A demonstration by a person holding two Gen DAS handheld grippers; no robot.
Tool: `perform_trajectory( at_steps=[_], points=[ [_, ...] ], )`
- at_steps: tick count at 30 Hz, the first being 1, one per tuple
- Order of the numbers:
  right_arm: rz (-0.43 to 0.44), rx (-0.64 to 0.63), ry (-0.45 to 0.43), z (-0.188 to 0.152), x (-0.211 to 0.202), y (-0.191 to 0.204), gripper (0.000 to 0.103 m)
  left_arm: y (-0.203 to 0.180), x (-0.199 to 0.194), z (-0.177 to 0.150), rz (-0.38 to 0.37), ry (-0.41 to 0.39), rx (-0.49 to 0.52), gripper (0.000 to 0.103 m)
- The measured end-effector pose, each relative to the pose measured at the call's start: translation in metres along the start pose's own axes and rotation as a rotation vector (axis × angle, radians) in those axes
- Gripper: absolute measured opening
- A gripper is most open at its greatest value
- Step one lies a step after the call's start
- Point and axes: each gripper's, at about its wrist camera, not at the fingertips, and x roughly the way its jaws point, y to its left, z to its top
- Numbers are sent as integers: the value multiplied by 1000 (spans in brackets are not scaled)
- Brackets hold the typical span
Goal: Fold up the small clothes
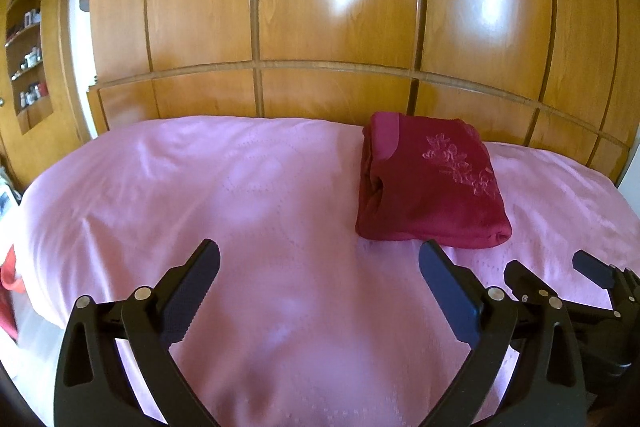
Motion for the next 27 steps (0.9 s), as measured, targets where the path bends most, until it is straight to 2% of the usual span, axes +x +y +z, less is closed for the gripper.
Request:
perform_trajectory(
  at_steps=[27],
  points=[
    [6, 11, 12, -2, 4, -1, 100, 6, 14, 0, 4, 37, 18, 99]
  ],
)
